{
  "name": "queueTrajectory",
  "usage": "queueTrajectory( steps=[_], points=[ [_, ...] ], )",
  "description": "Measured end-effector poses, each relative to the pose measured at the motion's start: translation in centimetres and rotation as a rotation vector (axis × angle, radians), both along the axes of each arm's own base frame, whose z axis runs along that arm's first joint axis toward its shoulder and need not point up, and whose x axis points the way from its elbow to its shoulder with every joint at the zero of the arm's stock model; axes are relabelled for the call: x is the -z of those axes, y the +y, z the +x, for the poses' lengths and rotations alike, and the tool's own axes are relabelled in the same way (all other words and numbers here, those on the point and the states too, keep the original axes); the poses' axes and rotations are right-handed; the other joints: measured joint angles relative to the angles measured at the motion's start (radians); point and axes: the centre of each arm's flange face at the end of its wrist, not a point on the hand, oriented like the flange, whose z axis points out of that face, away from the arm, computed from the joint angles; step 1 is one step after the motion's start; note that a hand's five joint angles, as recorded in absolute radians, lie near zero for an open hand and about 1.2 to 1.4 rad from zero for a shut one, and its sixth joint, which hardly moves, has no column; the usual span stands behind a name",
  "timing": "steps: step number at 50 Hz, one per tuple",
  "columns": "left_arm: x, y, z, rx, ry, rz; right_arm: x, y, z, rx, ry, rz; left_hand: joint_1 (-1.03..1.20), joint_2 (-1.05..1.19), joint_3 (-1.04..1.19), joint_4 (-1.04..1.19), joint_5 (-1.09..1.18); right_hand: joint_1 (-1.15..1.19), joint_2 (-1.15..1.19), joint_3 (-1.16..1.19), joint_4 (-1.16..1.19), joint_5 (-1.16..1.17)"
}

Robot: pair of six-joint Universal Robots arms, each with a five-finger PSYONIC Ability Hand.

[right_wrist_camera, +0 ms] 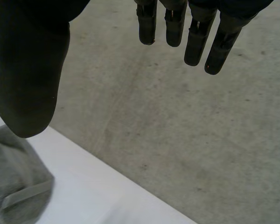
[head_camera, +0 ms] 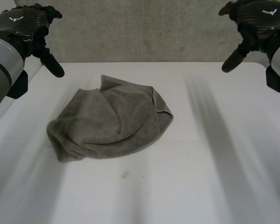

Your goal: Fold the towel.

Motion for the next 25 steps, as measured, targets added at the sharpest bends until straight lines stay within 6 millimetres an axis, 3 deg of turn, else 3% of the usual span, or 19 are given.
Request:
queueTrajectory(
  steps=[25],
  points=[
    [0.4,0.4,-0.2,0.015,-0.01,0.035,0.7,-1.1,-0.8,0.096,-0.001,0.02,0.0,0.0,0.0,0.0,0.0,0.0,0.0,0.0,0.0,0.0]
  ],
)
